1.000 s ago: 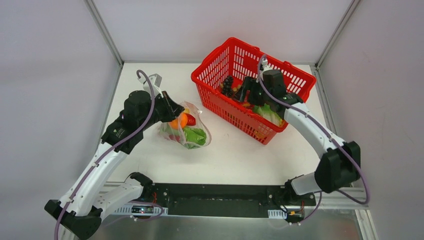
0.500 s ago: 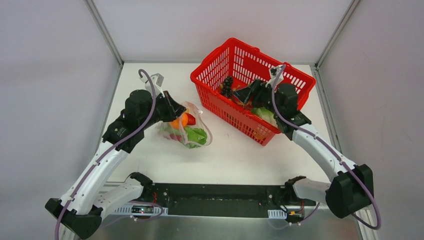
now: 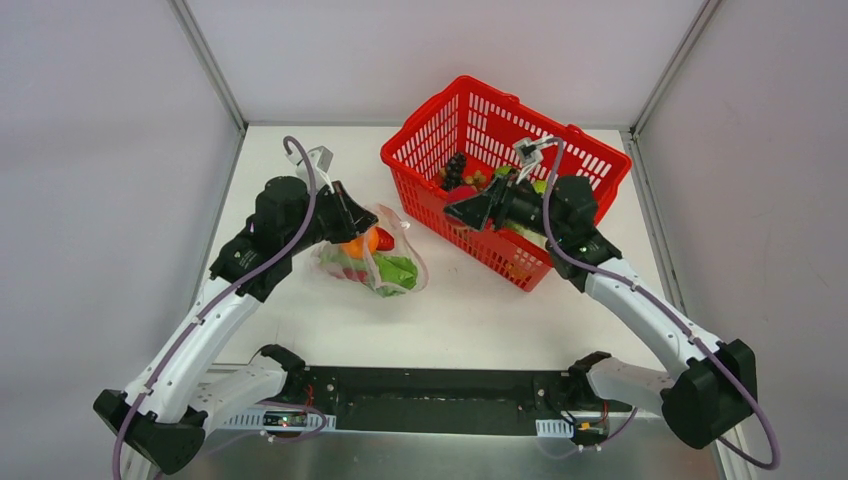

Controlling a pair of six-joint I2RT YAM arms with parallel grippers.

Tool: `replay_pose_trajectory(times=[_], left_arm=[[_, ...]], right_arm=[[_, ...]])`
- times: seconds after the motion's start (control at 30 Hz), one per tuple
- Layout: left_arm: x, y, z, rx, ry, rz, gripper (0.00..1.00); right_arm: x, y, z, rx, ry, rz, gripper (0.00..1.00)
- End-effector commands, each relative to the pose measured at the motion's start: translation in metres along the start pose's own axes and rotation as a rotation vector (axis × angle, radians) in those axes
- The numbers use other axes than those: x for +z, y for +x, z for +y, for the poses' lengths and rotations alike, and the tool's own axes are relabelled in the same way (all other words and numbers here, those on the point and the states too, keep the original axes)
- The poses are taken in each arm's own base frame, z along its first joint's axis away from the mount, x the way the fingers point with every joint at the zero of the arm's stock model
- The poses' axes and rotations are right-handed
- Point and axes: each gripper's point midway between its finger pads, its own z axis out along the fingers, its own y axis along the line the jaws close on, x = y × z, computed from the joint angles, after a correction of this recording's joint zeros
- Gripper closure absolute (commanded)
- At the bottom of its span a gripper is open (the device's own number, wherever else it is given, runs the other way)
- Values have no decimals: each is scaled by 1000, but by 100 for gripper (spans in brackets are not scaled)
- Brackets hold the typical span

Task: Place the food in the zip-top bag and seal the zipper
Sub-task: Place the fake vegetable in the zipper food storage bag.

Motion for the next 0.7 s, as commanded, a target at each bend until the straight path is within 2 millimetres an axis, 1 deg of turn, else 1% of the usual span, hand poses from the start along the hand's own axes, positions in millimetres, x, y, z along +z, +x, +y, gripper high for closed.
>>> replay_pose_trajectory(times=[0.0,0.07,0.13,0.37,0.43,0.53,0.63,0.67], left_arm=[[0,-21,-23,-16,89,-51,100],[1,-21,-24,-23,95,-48,100],[0,-20,-27,-27,109,-43,100],[-3,-18,-40,-36,165,-13,100],[-4,-17,-43,-44,180,-7,100],[-4,-18,-44,-57,185,-7,100],[-3,-21,-47,-71,189,-9,100],[-3,-22,-48,-78,188,-10,100]], right_arm=[[-6,33,68,-128,-273,139,53],[-2,50,79,-143,-299,185,53],[4,63,85,-154,-307,221,53],[35,102,83,-144,-270,362,54],[45,105,76,-130,-223,360,54],[58,104,59,-110,-112,346,53],[66,106,40,-166,17,325,52],[69,102,30,-201,84,294,52]])
